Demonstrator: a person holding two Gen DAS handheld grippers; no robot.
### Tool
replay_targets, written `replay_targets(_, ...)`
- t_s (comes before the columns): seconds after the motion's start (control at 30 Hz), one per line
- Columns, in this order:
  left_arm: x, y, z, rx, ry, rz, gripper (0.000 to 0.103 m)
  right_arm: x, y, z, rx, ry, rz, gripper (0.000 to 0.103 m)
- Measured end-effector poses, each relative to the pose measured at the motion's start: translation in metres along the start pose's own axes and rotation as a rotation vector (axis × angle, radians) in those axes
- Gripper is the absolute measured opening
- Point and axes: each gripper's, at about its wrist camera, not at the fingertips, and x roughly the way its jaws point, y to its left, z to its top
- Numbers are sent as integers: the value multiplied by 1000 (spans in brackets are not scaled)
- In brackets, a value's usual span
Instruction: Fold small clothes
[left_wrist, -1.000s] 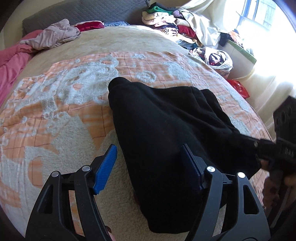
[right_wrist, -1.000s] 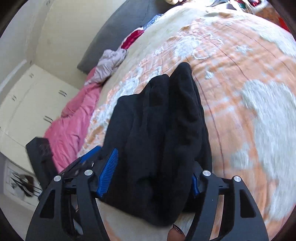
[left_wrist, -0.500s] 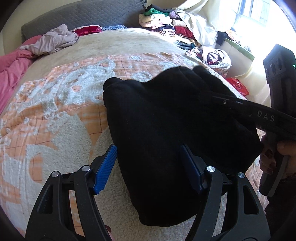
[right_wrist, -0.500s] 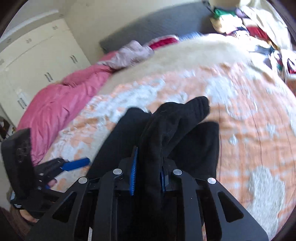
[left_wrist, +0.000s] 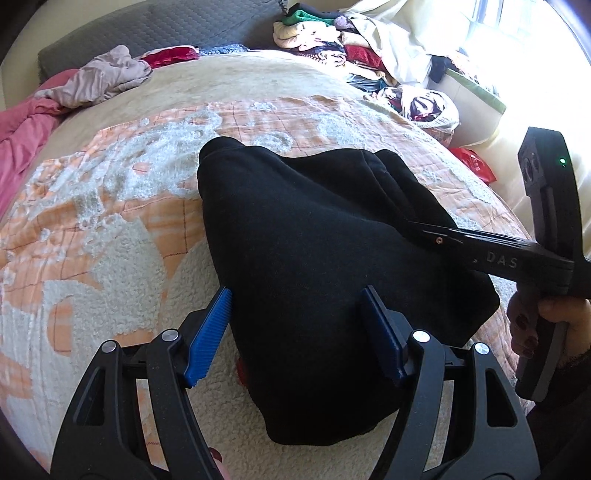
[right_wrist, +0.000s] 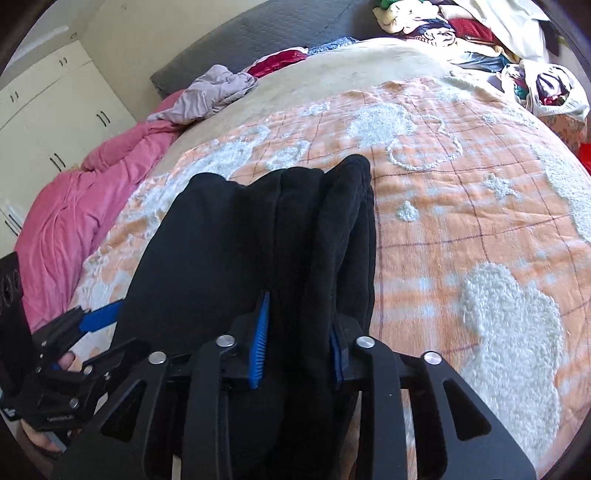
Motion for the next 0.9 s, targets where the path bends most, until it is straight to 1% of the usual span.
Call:
replay_targets(0.03,0,1,0,-4,0,-2,62,-4,4,-2,-6,-2,6,41)
replay_targets(0.07,-1,0,-1,-9,0,-3,62,-9,5,-5,-9,-1,7,51)
replay_targets(0.1,-1,1,-1,-12,0,-4,62,-12,7,-8,-12,1,3,56)
replay_targets(0.3,-7,2,-4,-27,-1,-16,62,-24,11,-26,7,16,-5,56)
replay_targets(0.33,-9,1,-4,-28,-2,-17,62,-25,13,-28,7,16,-7,54)
replay_targets(0.37,-10,0,-4,-29,-2,-19,62,-25,14,-30,1,17,-2,43)
replay_targets(0.4,-11,0,-5,-29,-3,-22,62,-25,17,-32,-8,15,7,28)
replay_targets(0.43,-12,0,-5,-31,-2,-23,62,-27,21,-33,-28,4,-3,25)
replay_targets(0.5,-14,-1,-6,-32,-4,-25,62,-31,31,-35,-72,-17,-43,21)
replay_targets(0.63,-20,-2,-7,-32,-7,-46,62,-39,34,-36,-90,-52,-84,20)
replay_targets(0.73,-19,-5,-10,-25,3,-69,64,-32,24,-38,-66,-33,-104,20)
replay_targets(0.8,-14,-8,-13,-20,11,-63,66,-25,16,-40,-33,-12,-107,25)
replay_targets(0.83,-12,-6,-13,-28,17,-68,66,-25,14,-41,-20,-15,-112,27)
replay_targets(0.87,-12,-6,-13,-38,18,-71,66,-26,12,-41,-6,-21,-124,35)
replay_targets(0.9,-13,-6,-13,-40,18,-72,66,-28,11,-42,-1,-26,-139,46)
